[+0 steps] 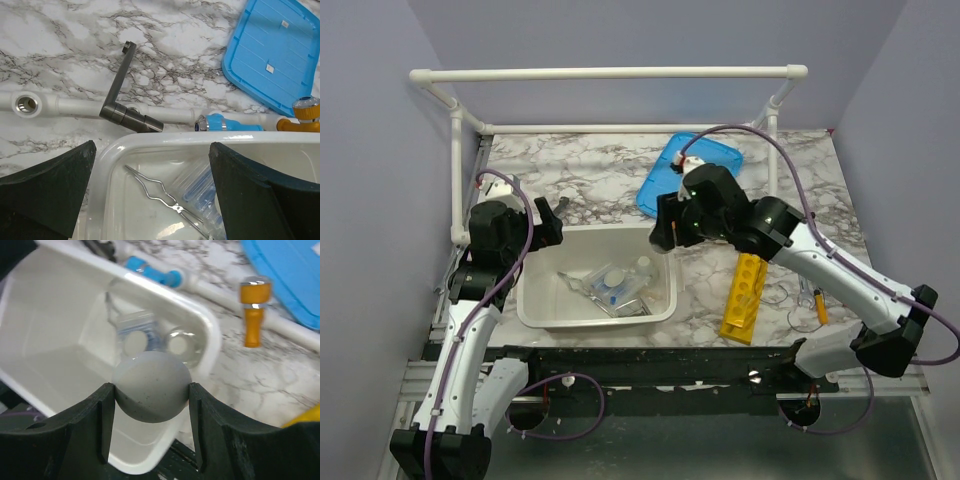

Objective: Organize the chemistry lab equipment

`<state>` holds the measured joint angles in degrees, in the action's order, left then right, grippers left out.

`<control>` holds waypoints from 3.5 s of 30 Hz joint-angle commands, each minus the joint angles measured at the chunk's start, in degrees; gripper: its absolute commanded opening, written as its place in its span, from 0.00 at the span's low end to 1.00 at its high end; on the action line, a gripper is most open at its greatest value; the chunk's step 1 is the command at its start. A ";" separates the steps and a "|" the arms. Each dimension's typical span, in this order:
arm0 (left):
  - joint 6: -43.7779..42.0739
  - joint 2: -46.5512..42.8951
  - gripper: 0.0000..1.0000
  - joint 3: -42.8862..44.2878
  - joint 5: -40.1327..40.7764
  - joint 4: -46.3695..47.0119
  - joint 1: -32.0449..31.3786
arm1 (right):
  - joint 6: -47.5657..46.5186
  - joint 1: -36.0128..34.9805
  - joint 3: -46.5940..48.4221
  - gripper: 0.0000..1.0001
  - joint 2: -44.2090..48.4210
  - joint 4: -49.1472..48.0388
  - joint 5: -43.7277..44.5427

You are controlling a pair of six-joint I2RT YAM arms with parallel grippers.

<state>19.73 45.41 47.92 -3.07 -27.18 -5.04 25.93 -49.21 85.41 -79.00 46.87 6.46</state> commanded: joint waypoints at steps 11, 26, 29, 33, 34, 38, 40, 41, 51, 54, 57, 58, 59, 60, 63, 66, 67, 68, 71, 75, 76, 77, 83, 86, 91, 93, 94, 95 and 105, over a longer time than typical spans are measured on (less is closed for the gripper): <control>-0.21 -1.36 0.99 -0.16 6.59 -1.99 1.23 | -4.81 -10.45 5.83 0.18 -23.83 -5.74 -0.23; 4.54 -5.72 0.99 -5.94 4.81 -8.18 1.25 | -6.59 -10.60 5.06 0.55 -30.19 -5.39 0.95; 3.89 -6.17 0.99 -6.25 3.08 -8.02 1.26 | -6.95 -10.61 6.39 0.65 -29.03 -4.95 0.16; 2.55 -5.60 0.99 -6.60 1.86 -9.67 1.25 | -7.56 -10.58 6.92 0.71 -26.17 -6.04 -0.70; 2.35 -5.60 0.99 -6.74 1.93 -10.03 1.21 | -7.90 -10.64 7.08 0.73 -25.61 -6.13 -1.19; 1.99 -6.34 0.99 -6.96 1.97 -10.19 1.20 | -8.87 -10.62 8.98 0.77 -23.32 -5.27 -1.73; 1.75 -6.45 0.99 -7.05 1.65 -10.17 1.25 | -9.49 -10.62 10.36 0.79 -22.42 -4.53 -0.69; 1.59 -6.39 0.99 -7.02 1.42 -10.13 1.26 | -9.80 -10.53 11.25 0.80 -21.88 -4.11 -0.01; 0.05 -5.51 0.94 -7.42 -1.13 -8.69 1.21 | -8.75 4.85 13.48 0.85 -13.34 -10.60 -2.17; 0.14 -5.33 0.88 -7.67 -1.12 -8.50 1.21 | -7.35 13.88 9.49 0.85 -11.33 -15.87 -2.80; 0.14 -4.67 0.82 -7.75 -1.17 -8.59 1.25 | -5.38 22.08 6.71 0.85 -12.20 -18.90 -4.20; 0.14 -4.49 0.80 -7.77 -1.26 -8.60 1.23 | -4.24 24.94 5.79 0.84 -13.05 -19.91 -5.03; 0.21 -4.28 0.78 -7.79 -1.25 -8.68 1.26 | -3.33 27.10 4.85 0.83 -13.90 -20.82 -6.00; 0.23 -4.07 0.75 -7.79 -1.37 -8.58 1.26 | -2.37 29.80 3.63 0.81 -15.03 -21.92 -7.47; 0.42 -3.67 0.67 -7.91 -1.67 -8.18 1.21 | -0.16 35.15 1.42 0.73 -19.09 -24.31 -9.00; 0.41 -3.23 0.61 -7.90 -2.18 -7.98 1.24 | -0.05 37.15 1.09 0.66 -24.13 -25.34 -7.65; 0.32 -3.07 0.58 -7.94 -2.36 -7.89 1.26 | -0.53 37.27 1.54 0.64 -25.81 -25.34 -6.83; 0.31 -2.84 0.55 -7.96 -2.54 -7.89 1.21 | -1.00 37.27 1.92 0.63 -27.20 -25.38 -6.75; 0.15 -2.44 0.48 -7.90 -2.81 -7.81 1.26 | -1.42 37.26 2.93 0.63 -31.52 -26.14 -4.07; 0.05 -2.17 0.40 -8.01 -3.77 -7.53 1.18 | -1.63 37.59 6.00 0.60 -37.41 -25.94 -3.41; -0.03 -2.10 0.38 -8.02 -4.02 -7.39 1.26 | -1.45 37.78 7.00 0.59 -38.91 -25.39 -3.06; -0.12 -2.08 0.37 -8.11 -4.30 -7.32 1.26 | -1.06 37.91 7.89 0.58 -39.97 -24.90 -2.85; -0.21 -1.92 0.21 -8.19 -5.54 -7.03 1.25 | 0.40 38.09 8.02 0.53 -41.66 -23.38 -0.15; -0.06 -1.79 0.17 -8.22 -5.89 -6.90 1.20 | 0.39 38.05 5.67 0.53 -40.10 -24.28 1.95; -0.04 -1.54 0.14 -8.19 -6.26 -6.49 1.24 | -0.54 38.06 4.82 0.51 -41.03 -24.50 2.90; -0.04 -1.47 0.13 -8.19 -6.50 -6.39 1.19 | -0.60 38.05 5.40 0.46 -42.21 -24.02 2.59; 0.01 -1.38 0.13 -8.18 -6.56 -6.43 1.23 | -0.74 38.09 5.55 0.41 -42.57 -24.02 2.26; 0.05 -1.37 0.13 -8.18 -6.59 -6.43 1.17 | -0.83 38.06 5.61 0.38 -42.80 -24.09 2.15; 0.23 -1.91 0.09 -8.46 -8.60 -5.61 1.17 | -1.70 38.10 5.82 0.20 -46.48 -24.37 1.29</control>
<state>18.17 43.55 40.38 -6.28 -34.81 -3.49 24.77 -11.51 90.59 -122.96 22.44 7.25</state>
